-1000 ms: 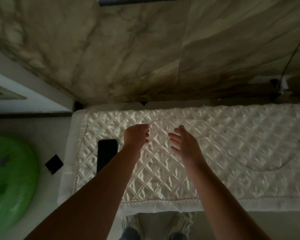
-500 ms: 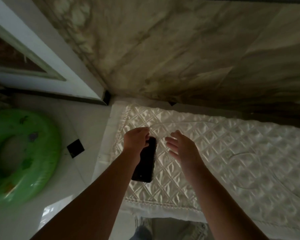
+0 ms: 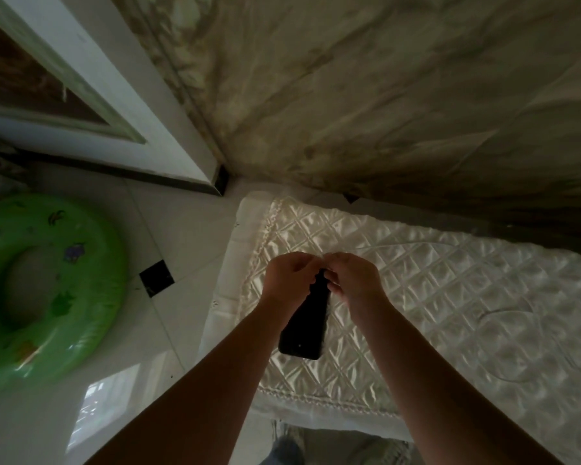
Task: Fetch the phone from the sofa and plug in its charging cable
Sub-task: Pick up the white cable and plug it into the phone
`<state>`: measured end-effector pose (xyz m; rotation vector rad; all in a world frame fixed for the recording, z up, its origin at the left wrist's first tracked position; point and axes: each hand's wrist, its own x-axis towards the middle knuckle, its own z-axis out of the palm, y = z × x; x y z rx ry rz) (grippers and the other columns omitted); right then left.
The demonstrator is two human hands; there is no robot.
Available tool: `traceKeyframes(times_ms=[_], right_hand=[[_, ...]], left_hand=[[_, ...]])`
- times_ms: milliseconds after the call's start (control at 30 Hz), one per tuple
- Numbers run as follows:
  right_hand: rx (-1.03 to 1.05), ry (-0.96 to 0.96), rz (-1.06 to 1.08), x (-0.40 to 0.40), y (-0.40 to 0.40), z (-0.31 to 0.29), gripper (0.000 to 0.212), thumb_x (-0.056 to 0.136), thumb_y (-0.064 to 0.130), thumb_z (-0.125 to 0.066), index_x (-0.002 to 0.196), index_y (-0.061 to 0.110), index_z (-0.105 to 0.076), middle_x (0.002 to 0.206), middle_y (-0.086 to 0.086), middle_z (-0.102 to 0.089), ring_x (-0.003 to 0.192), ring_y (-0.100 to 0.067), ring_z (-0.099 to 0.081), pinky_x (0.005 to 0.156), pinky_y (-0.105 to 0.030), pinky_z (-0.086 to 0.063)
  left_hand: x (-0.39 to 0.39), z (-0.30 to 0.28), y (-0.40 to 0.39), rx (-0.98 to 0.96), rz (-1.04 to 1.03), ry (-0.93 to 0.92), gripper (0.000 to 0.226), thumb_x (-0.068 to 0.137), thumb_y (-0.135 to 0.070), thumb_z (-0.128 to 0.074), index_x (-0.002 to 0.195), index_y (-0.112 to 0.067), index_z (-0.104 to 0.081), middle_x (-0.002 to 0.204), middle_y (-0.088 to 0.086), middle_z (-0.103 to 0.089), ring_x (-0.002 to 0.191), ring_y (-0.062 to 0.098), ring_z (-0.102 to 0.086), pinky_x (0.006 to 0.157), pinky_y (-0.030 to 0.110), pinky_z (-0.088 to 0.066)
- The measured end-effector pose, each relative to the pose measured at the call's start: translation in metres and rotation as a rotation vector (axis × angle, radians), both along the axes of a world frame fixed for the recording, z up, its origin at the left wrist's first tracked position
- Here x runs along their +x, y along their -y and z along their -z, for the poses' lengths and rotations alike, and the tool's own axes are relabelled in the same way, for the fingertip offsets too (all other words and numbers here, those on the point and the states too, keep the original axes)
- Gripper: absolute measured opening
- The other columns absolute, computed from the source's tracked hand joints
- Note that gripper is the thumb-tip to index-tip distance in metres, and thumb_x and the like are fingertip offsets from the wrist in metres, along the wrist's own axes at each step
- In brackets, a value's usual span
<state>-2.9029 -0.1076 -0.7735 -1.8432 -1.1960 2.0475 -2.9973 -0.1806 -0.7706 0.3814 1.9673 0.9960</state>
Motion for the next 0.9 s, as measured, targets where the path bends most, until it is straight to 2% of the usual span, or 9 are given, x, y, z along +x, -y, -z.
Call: traceKeyframes(times_ms=[100,200,300,433,533,600,667,800,900], right_hand=[[0.107,0.094,-0.032,-0.003,-0.002,0.005,0.01,0.078,0.018,-0.064,0.07,0.013,-0.07,0.065,-0.003,-0.063,0.061,-0.015,-0.058,0.061,-0.031,-0.048],[0.236,0.161,-0.092,-0.006,-0.007,0.01,0.01,0.076,0.014,-0.064,0.068,0.009,-0.068,0.059,-0.003,-0.06,0.057,-0.016,-0.054,0.058,-0.031,-0.044],[0.308,0.183,-0.119,-0.009,-0.014,0.015,0.01,0.074,0.013,-0.067,0.068,0.005,-0.069,0.062,-0.01,-0.063,0.061,-0.023,-0.058,0.063,-0.037,-0.05],[0.402,0.239,-0.213,-0.014,-0.018,0.024,0.013,0.073,0.018,-0.068,0.067,0.007,-0.07,0.063,-0.012,-0.067,0.066,-0.03,-0.065,0.067,-0.042,-0.054],[0.487,0.284,-0.287,-0.017,-0.02,0.029,0.017,0.076,0.023,-0.066,0.068,0.009,-0.07,0.065,-0.009,-0.069,0.069,-0.028,-0.066,0.066,-0.037,-0.054],[0.515,0.307,-0.315,-0.018,-0.02,0.032,0.015,0.077,0.024,-0.067,0.07,0.011,-0.07,0.066,-0.004,-0.068,0.07,-0.024,-0.066,0.062,-0.029,-0.048],[0.529,0.324,-0.34,-0.018,-0.021,0.035,0.012,0.078,0.023,-0.067,0.073,0.013,-0.07,0.068,-0.001,-0.067,0.072,-0.022,-0.065,0.062,-0.025,-0.04],[0.501,0.333,-0.403,-0.02,-0.025,0.035,0.008,0.079,0.024,-0.068,0.073,0.018,-0.068,0.072,0.0,-0.066,0.075,-0.021,-0.065,0.064,-0.023,-0.04],[0.494,0.337,-0.454,-0.021,-0.03,0.034,0.006,0.079,0.024,-0.068,0.073,0.021,-0.067,0.077,-0.003,-0.071,0.079,-0.022,-0.067,0.067,-0.026,-0.046]], left_hand=[[0.0,0.003,0.005,-0.067,0.149,-0.181,0.006,0.084,-0.024,-0.067,0.083,-0.029,-0.066,0.073,-0.014,-0.066,0.068,0.003,-0.062,0.066,0.018,-0.049],[0.0,0.006,0.014,-0.094,0.2,-0.215,0.021,0.081,-0.015,-0.061,0.091,-0.033,-0.064,0.087,-0.012,-0.068,0.078,0.008,-0.064,0.072,0.02,-0.05],[0.002,0.007,0.023,-0.126,0.207,-0.148,0.03,0.077,-0.01,-0.059,0.097,-0.032,-0.064,0.086,-0.015,-0.066,0.074,0.002,-0.062,0.065,0.013,-0.045],[0.009,0.013,0.032,-0.192,0.186,-0.087,0.029,0.079,-0.013,-0.06,0.104,-0.026,-0.066,0.092,-0.01,-0.071,0.086,0.009,-0.065,0.072,0.02,-0.049],[0.013,0.014,0.035,-0.204,0.152,-0.017,0.03,0.08,-0.017,-0.06,0.109,-0.024,-0.063,0.096,-0.005,-0.072,0.089,0.018,-0.068,0.077,0.031,-0.056],[0.013,0.016,0.033,-0.219,0.12,0.009,0.032,0.082,-0.02,-0.057,0.114,-0.023,-0.062,0.1,0.004,-0.071,0.089,0.026,-0.069,0.08,0.04,-0.058],[0.013,0.018,0.031,-0.229,0.104,0.019,0.035,0.082,-0.022,-0.052,0.114,-0.025,-0.063,0.101,0.01,-0.071,0.087,0.031,-0.07,0.078,0.04,-0.059],[0.011,0.021,0.031,-0.213,0.099,0.061,0.034,0.079,-0.022,-0.049,0.109,-0.029,-0.063,0.101,0.01,-0.07,0.086,0.028,-0.069,0.079,0.046,-0.06],[0.009,0.026,0.031,-0.196,0.046,0.127,0.027,0.084,-0.013,-0.053,0.102,-0.03,-0.063,0.103,0.012,-0.069,0.088,0.03,-0.069,0.082,0.051,-0.058]])
